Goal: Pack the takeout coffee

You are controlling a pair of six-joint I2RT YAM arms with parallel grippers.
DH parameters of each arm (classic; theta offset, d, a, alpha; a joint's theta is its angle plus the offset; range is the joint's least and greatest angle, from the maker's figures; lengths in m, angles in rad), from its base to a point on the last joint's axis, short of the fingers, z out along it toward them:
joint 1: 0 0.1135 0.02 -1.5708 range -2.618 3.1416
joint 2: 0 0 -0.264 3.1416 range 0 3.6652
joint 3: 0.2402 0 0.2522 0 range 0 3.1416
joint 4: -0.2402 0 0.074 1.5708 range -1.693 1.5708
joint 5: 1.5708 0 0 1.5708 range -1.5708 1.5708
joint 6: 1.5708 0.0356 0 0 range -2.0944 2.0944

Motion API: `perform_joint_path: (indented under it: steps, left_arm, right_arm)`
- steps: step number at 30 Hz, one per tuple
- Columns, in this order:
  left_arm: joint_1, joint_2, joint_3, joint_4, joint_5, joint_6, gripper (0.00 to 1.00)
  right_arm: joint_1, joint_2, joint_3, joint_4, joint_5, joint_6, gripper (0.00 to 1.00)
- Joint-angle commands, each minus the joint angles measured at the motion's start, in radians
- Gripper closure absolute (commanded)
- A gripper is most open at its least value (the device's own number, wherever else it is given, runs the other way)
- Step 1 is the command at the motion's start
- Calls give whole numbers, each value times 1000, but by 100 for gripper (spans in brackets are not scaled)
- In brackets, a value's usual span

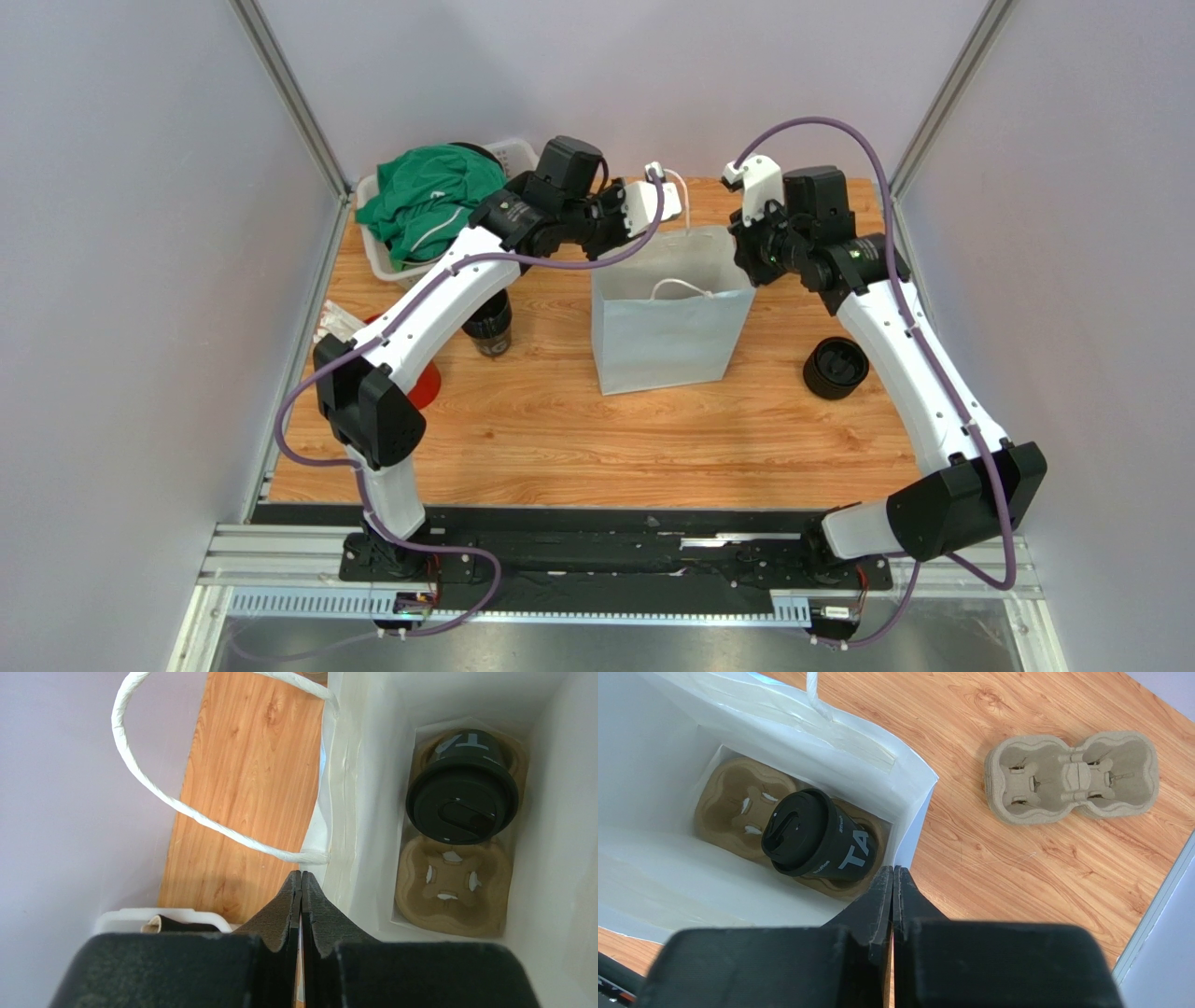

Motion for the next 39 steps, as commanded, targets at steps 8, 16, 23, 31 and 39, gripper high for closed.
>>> perform_joint_path:
  steps: [8, 16, 23, 31, 39]
  left_arm:
    - [-1, -74, -88, 142, -29, -37, 100]
    - [-3, -72, -86, 208, -104, -80, 100]
    - [-3, -74, -91, 212, -112, -95, 93]
    - [0, -166, -88, 183, -172, -100, 28]
    - [28, -396, -137, 116, -320, -101, 8]
  right_arm:
    - [9, -59, -26, 24, -13, 72, 100]
    - [27, -89, -41, 34, -27, 87, 100]
    - [33, -90, -55, 48, -31, 84, 100]
    - [35, -150, -84, 93, -39, 72, 48]
    - [35, -234, -119, 155, -27, 78, 12]
